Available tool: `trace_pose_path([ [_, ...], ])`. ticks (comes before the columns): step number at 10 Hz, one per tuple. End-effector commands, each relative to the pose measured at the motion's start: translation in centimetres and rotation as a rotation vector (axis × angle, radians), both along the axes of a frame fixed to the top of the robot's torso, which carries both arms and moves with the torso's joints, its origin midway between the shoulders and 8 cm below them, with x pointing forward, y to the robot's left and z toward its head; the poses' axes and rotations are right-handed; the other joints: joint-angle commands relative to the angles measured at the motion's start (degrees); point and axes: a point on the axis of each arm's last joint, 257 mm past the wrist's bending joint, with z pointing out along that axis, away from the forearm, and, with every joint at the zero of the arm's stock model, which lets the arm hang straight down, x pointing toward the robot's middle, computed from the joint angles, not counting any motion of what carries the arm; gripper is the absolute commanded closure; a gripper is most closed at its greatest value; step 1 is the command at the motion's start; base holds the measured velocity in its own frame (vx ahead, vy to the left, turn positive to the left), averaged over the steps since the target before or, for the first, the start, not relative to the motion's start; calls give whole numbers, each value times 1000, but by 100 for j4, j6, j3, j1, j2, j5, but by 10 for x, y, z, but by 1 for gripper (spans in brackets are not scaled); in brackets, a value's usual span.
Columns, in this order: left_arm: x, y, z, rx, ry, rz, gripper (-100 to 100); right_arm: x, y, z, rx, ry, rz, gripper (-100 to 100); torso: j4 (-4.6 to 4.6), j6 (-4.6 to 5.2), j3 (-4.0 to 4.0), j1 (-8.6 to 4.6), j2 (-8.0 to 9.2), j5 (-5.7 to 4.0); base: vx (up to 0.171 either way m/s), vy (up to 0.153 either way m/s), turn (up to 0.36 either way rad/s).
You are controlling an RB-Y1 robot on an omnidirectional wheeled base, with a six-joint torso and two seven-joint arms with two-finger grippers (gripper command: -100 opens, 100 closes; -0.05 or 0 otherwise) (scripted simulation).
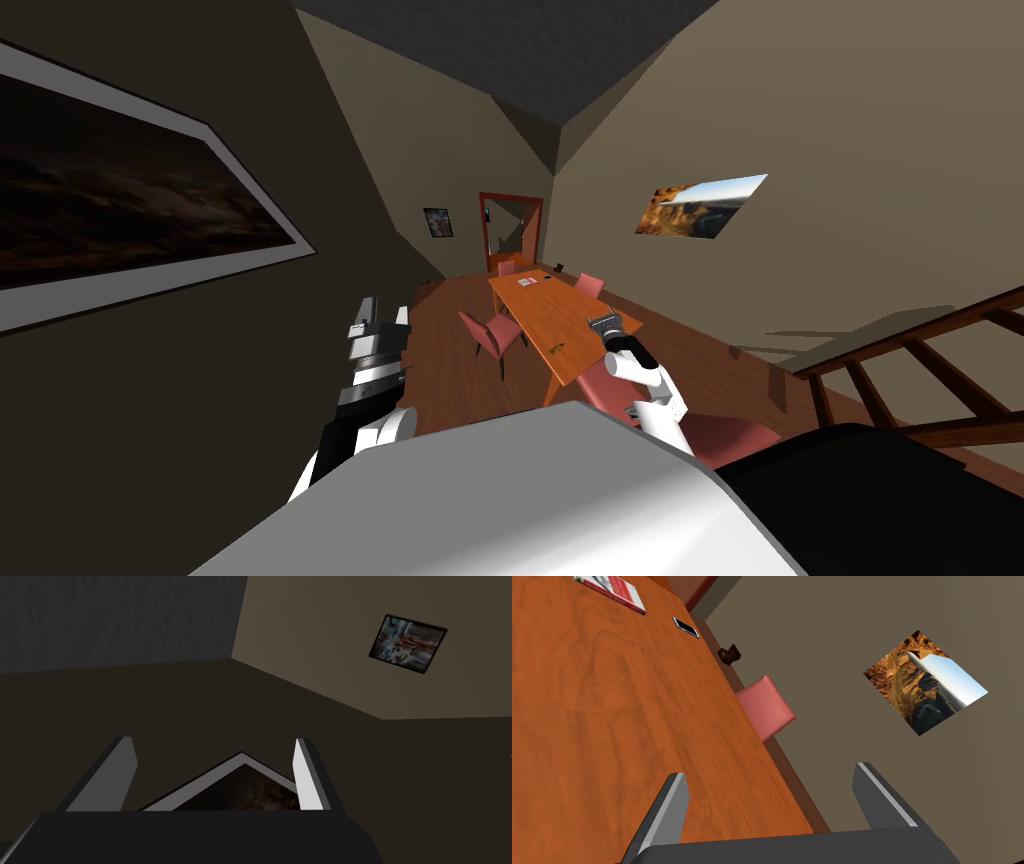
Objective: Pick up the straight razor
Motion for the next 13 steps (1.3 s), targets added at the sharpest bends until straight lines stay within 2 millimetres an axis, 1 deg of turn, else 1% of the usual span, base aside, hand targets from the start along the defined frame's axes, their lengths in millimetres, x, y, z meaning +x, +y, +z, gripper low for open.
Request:
trace_pose_path([
  [1, 0, 0, 0, 0, 0, 0, 0, -2, -4, -14, 52, 28, -18, -100, 0, 0, 0, 0, 0, 0, 48, 45, -35],
  [2, 0, 0, 0, 0, 0, 0, 0, -4, -17, -27, 117, 41, -51, -100, -1, -1, -1, 4, 0, 1, 59, 62, -47],
  [3, 0, 0, 0, 0, 0, 0, 0, -5, -16, -34, 136, 64, -54, -100, -1, 0, -3, 9, -4, 2, 55, 52, -33],
  [4, 0, 0, 0, 0, 0, 0, 0, -8, -28, -46, 198, 72, -89, -100, -2, -2, -3, 6, -5, 2, 85, 43, -51],
  [5, 0, 0, 0, 0, 0, 0, 0, -10, -27, -53, 216, 95, -92, -100, -3, 0, -7, 4, -13, 1, 62, 35, -30],
  [6, 0, 0, 0, 0, 0, 0, 0, -13, -38, -66, 280, 105, -129, -100, -3, -1, -5, 1, -7, 1, 67, 41, -51],
  [7, 0, 0, 0, 0, 0, 0, 0, -15, -36, -74, 299, 131, -132, -100, -2, 0, -5, 3, -9, 1, 57, 33, -31],
  [8, 0, 0, 0, 0, 0, 0, 0, -19, -45, -85, 362, 138, -169, -100, -2, -2, -4, -1, -5, 1, 66, 36, -45],
  [9, 0, 0, 0, 0, 0, 0, 0, -22, -44, -94, 379, 166, -174, -100, -2, -1, -5, 0, -8, 0, 67, 34, -33],
  [10, 0, 0, 0, 0, 0, 0, 0, -22, -43, -96, 383, 172, -175, -100, -2, -2, -6, -1, -8, 1, 31, 13, 1],
  [11, 0, 0, 0, 0, 0, 0, 0, -28, -50, -111, 453, 190, -215, -100, -1, -1, 0, -7, 2, 0, 46, 15, -50],
  [12, 0, 0, 0, 0, 0, 0, 0, -30, -49, -116, 463, 208, -217, -100, 0, 0, -1, -8, 0, -1, 51, 17, -35],
  [13, 0, 0, 0, 0, 0, 0, 0, -34, -55, -128, 527, 215, -256, -100, -1, -1, -1, -9, -1, -1, 66, 17, -50],
])
